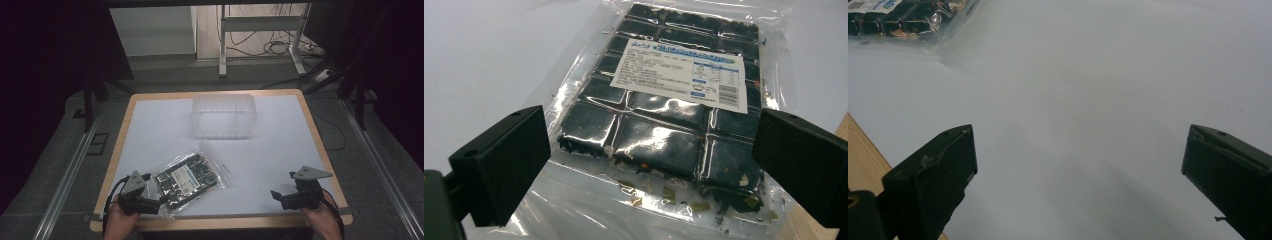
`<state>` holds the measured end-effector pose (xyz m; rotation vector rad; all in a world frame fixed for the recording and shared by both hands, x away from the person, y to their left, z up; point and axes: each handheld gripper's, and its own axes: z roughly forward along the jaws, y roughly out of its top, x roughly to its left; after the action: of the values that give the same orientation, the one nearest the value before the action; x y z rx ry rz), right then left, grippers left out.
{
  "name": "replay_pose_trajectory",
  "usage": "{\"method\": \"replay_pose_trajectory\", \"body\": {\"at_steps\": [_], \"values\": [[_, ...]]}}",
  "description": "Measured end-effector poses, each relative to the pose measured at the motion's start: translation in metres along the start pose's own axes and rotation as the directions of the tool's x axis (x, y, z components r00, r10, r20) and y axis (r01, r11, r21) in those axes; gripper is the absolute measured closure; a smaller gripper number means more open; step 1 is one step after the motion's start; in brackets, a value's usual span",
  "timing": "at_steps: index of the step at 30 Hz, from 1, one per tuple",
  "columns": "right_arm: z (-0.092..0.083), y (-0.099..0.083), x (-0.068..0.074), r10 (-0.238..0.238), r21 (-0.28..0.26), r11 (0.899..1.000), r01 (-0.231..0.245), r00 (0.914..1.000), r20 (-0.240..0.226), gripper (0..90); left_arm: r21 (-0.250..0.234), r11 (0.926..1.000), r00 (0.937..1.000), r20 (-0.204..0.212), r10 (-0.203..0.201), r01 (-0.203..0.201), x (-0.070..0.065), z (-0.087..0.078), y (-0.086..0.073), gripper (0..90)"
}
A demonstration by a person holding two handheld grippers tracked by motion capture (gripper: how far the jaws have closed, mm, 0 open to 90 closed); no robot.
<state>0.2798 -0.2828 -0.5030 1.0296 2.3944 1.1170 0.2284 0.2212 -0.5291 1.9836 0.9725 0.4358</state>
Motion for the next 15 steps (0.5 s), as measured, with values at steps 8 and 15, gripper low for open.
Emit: {"method": "replay_pose_trajectory", "body": {"at_steps": [8, 15], "values": [[0.008, 0.011, 0.003, -0.014, 0.001, 1.000, 0.014, 0.9995, -0.027, 2.1, -0.001, 1.0000, 1.0000, -0.002, -0.001, 0.001, -0.001, -0.003, -0.002, 2.3], [0.016, 0.020, 0.007, -0.026, -0.001, 1.000, 0.026, 0.9987, -0.045, 2.0, 0.006, 0.9999, 0.9998, -0.009, 0.016, -0.016, -0.002, -0.002, -0.002, 2.2]]}}
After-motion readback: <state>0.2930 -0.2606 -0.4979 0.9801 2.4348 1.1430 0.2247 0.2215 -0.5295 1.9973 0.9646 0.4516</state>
